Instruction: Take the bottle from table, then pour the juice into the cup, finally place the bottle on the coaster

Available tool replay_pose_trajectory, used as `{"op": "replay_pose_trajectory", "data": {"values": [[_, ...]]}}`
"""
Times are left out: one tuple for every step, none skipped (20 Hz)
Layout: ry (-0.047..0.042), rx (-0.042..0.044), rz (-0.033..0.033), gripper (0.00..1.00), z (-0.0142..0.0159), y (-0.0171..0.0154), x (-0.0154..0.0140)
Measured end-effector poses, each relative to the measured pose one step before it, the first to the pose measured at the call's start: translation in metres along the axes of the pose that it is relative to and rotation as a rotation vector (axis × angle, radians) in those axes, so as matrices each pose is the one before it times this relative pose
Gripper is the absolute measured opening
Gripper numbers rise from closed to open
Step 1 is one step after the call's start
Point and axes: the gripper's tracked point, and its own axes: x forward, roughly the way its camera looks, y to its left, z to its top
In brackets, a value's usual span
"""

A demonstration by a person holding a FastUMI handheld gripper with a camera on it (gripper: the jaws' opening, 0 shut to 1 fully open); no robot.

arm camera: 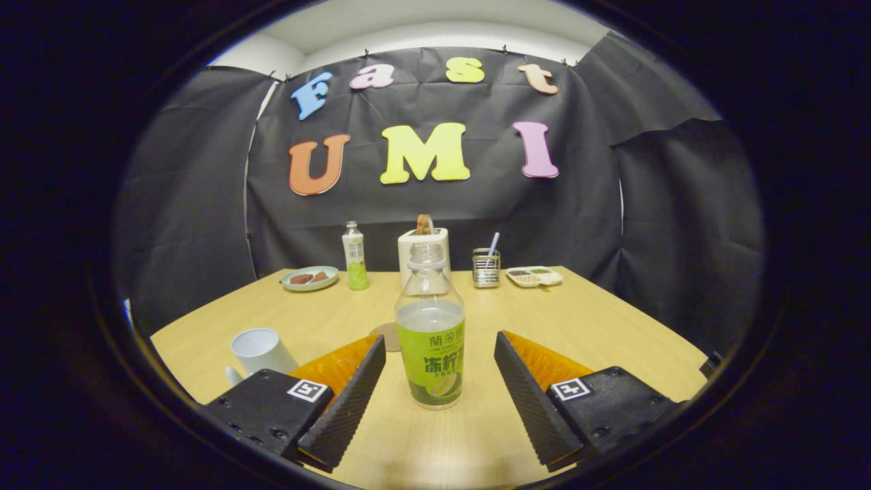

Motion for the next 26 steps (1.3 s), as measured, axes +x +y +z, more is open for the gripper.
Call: {"op": "replay_pose_trajectory", "data": {"values": [[0.00579,-0.00317,0.00158,1.0,0.00091,0.00145,0.00487],[0.00445,-0.00096,0.00149,1.0,0.00039,0.00067,0.00448],[0.00808,0.00064,0.00303,1.0,-0.00085,0.00065,0.00494],[0.00679,0.00461,0.00212,1.0,0.00032,-0.00012,0.00441],[0.00417,0.00488,0.00135,1.0,0.00061,-0.00016,0.0052],[0.00223,0.00549,0.00582,1.0,0.002,0.00167,0.00503],[0.00141,0.00471,0.00389,1.0,0.001,0.0017,0.00451],[0.00088,0.00097,-0.00644,1.0,0.00148,0.00007,0.00478],[0.00222,-0.00741,-0.01229,1.0,-0.00017,-0.00107,0.00498],[0.00371,-0.01148,-0.01771,1.0,-0.00014,-0.0005,0.00459],[0.01178,-0.01594,-0.01567,1.0,-0.00314,-0.00053,0.00355],[0.01202,-0.02105,-0.00898,1.0,-0.00191,0.00118,0.00307],[0.01132,-0.01966,-0.0046,1.0,-0.00209,0.00204,0.00215],[0.00754,-0.01134,-0.00413,1.0,-0.00071,0.001,0.0014],[0.00397,-0.00629,-0.00509,1.0,-0.00068,-0.00046,-0.00086],[0.001,0.00045,-0.00138,1.0,0.00099,-0.00049,0.001],[0.00438,0.00288,0.00156,1.0,-0.00119,-0.00095,0.00061],[-0.00003,0.00737,0.00215,1.0,0.00017,-0.00021,0.00057],[0.00502,0.01035,0.00604,1.0,-0.00101,-0.00032,0.00078],[0.00146,0.01079,-0.00455,1.0,0.00034,-0.00181,0.00118],[0.00634,0.00677,0.00605,0.96,-0.00138,0.0003,-0.00047],[0.00615,0.00003,0.00394,0.93,-0.00288,0.00343,0.00755],[-0.01099,0.00072,-0.00495,0.9,0.00296,-0.00224,-0.00804],[-0.00533,-0.00594,0.003,0.86,0.00037,0.0004,-0.00525],[-0.01929,-0.00416,0.00971,0.83,0.00406,0.00157,-0.00472],[-0.00987,-0.01576,-0.00635,0.79,0.00236,-0.00091,-0.00143]]}}
